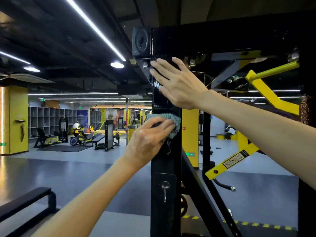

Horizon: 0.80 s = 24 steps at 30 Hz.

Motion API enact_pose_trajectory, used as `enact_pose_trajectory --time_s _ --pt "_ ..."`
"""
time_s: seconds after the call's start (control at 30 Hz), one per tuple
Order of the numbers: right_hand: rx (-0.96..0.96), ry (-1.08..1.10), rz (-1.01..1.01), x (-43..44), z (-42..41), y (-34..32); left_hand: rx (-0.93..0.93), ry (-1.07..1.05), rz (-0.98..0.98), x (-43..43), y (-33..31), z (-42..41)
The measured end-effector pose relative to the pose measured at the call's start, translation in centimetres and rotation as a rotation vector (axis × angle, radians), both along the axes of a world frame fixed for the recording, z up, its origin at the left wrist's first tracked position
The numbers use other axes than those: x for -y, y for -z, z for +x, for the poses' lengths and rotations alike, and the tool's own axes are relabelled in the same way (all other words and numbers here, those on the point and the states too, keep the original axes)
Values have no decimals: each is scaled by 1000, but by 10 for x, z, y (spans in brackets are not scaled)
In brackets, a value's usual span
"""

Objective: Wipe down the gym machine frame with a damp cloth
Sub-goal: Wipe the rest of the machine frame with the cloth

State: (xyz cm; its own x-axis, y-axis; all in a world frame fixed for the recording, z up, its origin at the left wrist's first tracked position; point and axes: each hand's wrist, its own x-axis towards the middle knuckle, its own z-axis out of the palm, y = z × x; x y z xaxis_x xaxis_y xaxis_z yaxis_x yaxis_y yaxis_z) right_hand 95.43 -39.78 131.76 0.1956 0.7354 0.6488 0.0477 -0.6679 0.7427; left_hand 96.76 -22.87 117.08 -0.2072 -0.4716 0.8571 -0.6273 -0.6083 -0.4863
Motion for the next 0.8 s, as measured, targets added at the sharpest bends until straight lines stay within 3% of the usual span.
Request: enact_pose_trajectory --time_s 0.17,0.37,0.67,0.8 --pt "-34 10 -3 -5 -3 10 -42 2 115 -6 -4 -4" --pt "-109 -9 -5 -2 -6 0 -29 -31 45 -6 -56 -13" --pt "-17 -13 113 -14 -1 32 -113 39 86 -8 63 -11" --pt "-4 8 98 -15 -1 47 -131 32 192 -14 59 -21"
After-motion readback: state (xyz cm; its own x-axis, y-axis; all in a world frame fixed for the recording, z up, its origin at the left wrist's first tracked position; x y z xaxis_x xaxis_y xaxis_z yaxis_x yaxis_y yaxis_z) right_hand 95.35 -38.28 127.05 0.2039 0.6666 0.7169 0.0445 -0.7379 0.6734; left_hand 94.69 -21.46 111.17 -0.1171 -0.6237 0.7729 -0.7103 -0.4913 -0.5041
